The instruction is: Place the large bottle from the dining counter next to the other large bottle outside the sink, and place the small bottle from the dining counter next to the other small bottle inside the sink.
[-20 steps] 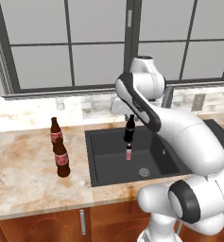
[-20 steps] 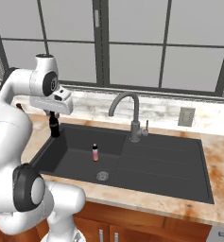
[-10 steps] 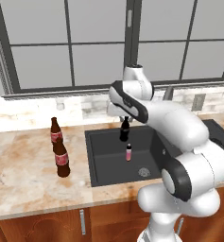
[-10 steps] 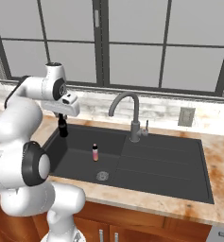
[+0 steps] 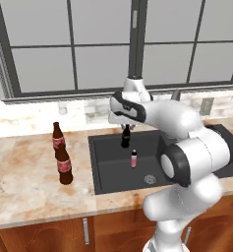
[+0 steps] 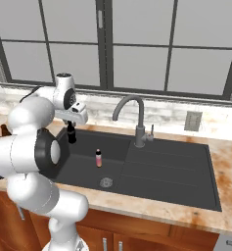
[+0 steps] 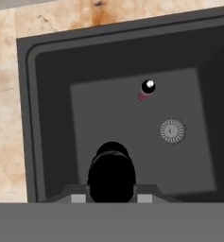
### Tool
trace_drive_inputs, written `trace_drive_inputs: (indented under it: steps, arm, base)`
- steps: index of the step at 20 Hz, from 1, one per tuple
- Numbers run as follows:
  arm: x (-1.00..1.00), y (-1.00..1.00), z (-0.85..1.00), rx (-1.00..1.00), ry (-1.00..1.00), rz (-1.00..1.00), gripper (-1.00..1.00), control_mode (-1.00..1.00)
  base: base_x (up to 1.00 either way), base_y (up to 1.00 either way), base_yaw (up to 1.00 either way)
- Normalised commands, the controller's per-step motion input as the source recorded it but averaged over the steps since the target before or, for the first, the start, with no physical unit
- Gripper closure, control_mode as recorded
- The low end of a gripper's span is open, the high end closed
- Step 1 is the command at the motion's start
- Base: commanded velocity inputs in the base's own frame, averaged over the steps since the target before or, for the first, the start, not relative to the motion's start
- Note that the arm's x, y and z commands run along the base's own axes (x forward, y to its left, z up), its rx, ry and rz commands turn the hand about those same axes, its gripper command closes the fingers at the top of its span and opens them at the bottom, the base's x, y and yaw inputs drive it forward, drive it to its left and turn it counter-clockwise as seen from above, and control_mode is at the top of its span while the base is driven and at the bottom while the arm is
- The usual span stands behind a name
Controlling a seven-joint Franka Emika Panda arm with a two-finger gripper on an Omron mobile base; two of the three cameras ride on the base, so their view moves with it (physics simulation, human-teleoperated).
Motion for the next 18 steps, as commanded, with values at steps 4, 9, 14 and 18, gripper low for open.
trace_drive_inputs:
  steps: [4, 9, 14, 18]
  arm:
    - [0.53, 0.0, -0.01, 0.0, 0.0, 0.0, 1.0, -1.0]
    - [0.2, 0.15, -0.09, 0.0, 0.0, 0.0, 1.0, -1.0]
    - [0.02, 0.25, -0.33, 0.0, 0.0, 0.0, 1.0, -1.0]
    - [0.0, 0.12, -0.27, 0.0, 0.0, 0.0, 1.0, -1.0]
  base:
    - [0.0, 0.0, 0.0]
    - [0.0, 0.0, 0.0]
    - [0.0, 0.0, 0.0]
    - [0.0, 0.0, 0.0]
